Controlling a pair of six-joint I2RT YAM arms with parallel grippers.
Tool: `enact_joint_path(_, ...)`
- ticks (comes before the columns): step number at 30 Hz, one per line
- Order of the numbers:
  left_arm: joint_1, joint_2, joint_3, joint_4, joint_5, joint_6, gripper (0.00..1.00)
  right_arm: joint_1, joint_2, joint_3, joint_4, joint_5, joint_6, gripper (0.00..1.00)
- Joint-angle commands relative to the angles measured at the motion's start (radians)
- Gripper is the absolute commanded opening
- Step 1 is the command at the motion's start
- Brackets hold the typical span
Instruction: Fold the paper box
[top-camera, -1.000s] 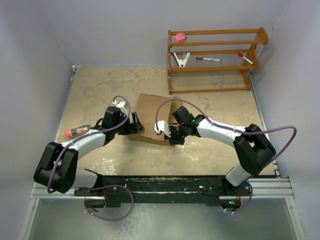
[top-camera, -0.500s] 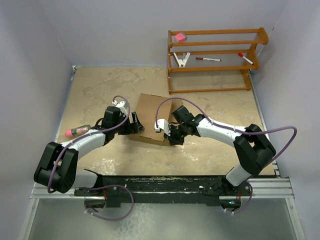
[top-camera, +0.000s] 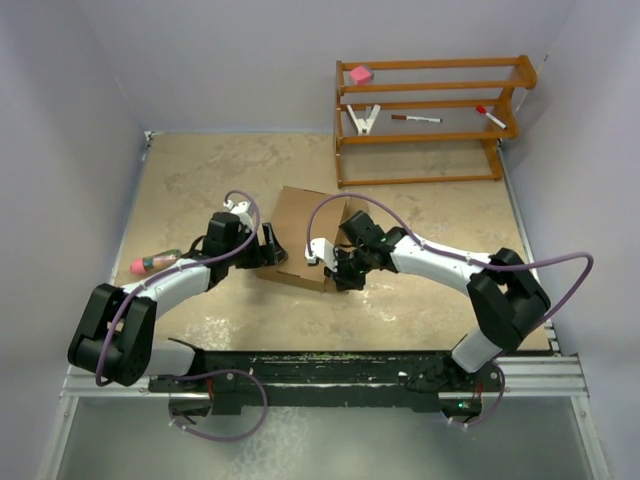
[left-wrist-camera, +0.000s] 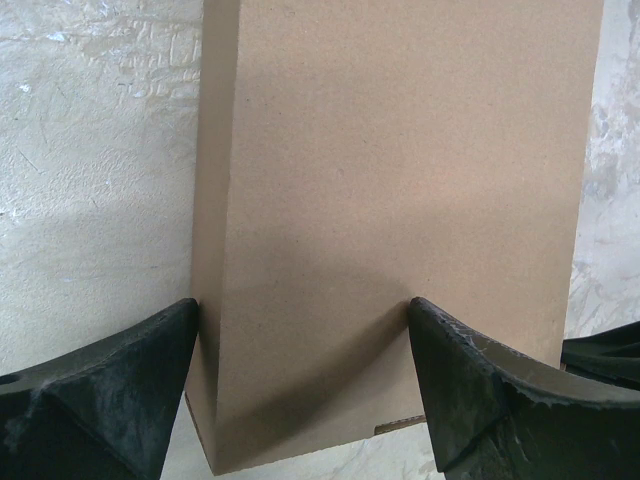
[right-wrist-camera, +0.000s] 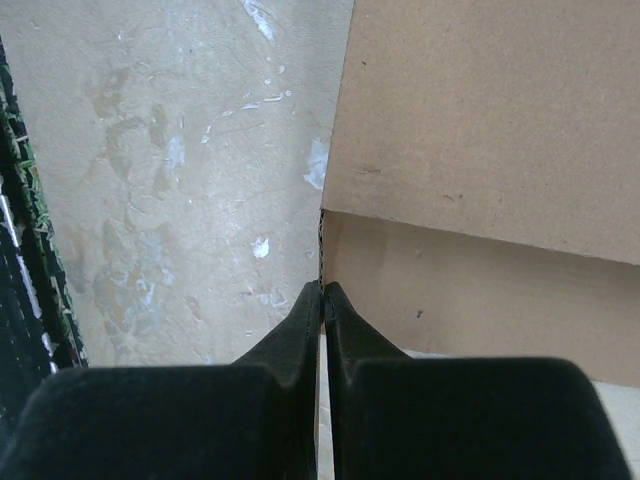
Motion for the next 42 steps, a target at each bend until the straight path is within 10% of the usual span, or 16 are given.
enact_joint_path(1, -0.011, 0.01, 0.021, 0.018, 0.048, 0.009, 0.87, 0.013, -0.016, 0.053, 0.055, -0.043, -0.01, 0.0)
enact_joint_path(42, -0.009, 0.014, 0.03, 0.003, 0.042, 0.014, 0.87, 0.016, -0.007, 0.019, 0.04, -0.015, -0.046, 0.0)
